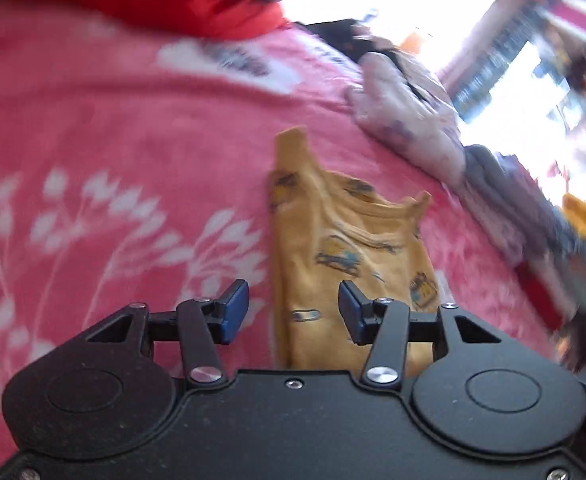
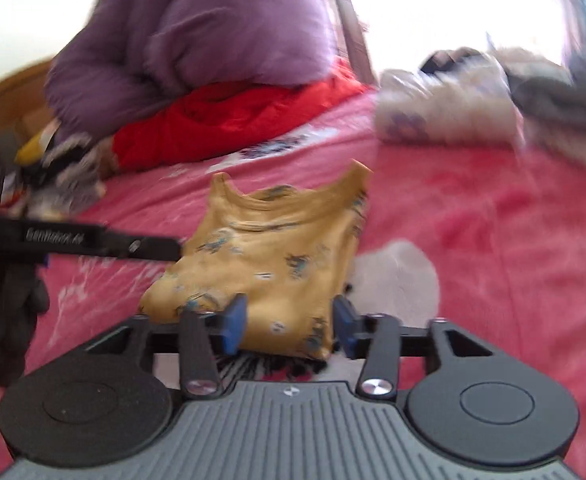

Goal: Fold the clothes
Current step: 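Grasp the folded yellow garment with both tools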

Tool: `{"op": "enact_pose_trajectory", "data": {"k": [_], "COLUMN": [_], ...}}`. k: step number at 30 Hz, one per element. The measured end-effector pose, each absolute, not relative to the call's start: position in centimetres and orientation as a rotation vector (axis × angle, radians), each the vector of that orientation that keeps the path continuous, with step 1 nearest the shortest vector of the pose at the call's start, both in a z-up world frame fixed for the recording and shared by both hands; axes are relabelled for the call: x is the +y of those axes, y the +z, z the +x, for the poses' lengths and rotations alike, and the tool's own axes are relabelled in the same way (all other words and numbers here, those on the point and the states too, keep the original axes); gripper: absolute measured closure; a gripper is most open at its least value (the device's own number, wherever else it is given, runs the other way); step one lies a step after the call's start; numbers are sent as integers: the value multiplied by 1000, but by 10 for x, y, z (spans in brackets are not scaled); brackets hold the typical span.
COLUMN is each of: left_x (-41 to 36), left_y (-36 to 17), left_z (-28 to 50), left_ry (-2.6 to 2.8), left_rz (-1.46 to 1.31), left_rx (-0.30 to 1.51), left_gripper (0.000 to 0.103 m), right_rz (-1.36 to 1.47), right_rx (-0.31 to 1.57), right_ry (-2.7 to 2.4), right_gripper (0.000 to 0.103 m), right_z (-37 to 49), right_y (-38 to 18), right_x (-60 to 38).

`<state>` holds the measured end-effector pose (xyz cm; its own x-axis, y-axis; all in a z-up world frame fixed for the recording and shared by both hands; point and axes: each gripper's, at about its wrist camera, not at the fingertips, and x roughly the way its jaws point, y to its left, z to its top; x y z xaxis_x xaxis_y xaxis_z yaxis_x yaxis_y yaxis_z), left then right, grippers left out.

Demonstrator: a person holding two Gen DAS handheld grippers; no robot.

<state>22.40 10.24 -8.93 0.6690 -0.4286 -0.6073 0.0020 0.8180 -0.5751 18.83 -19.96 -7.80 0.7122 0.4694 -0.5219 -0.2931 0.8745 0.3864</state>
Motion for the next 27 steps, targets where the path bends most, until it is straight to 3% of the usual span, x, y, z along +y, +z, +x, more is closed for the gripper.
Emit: {"op": "enact_pose_trajectory", "data": {"k": [3, 10, 13, 17, 19, 27], "left_x": [117, 120, 115, 110, 108, 98], "left_y": [-100, -117, -120, -124, -128, -101], "left_z": [231, 253, 256, 250, 249, 201], "left_ry": [-273, -345, -367, -381, -389, -439], "left_rz": [-751, -935, -938, -948, -980, -1000], "left_rx": [818, 808, 792, 773, 785, 790], "left_gripper": [53, 56, 58, 70, 89, 92], "right_rz": [555, 676, 716, 814, 855, 1037], "right_rx": [701, 749, 750, 762, 757, 717], "right_ry": [420, 508, 517, 512, 516, 510], "right_gripper": [41, 43, 50, 79, 83, 89], "right_z": [210, 251, 257, 263, 262, 226], "right_y": [-95, -120, -124, -134, -139, -133], "right_x": [-222, -210, -214, -224, -226, -241]}}
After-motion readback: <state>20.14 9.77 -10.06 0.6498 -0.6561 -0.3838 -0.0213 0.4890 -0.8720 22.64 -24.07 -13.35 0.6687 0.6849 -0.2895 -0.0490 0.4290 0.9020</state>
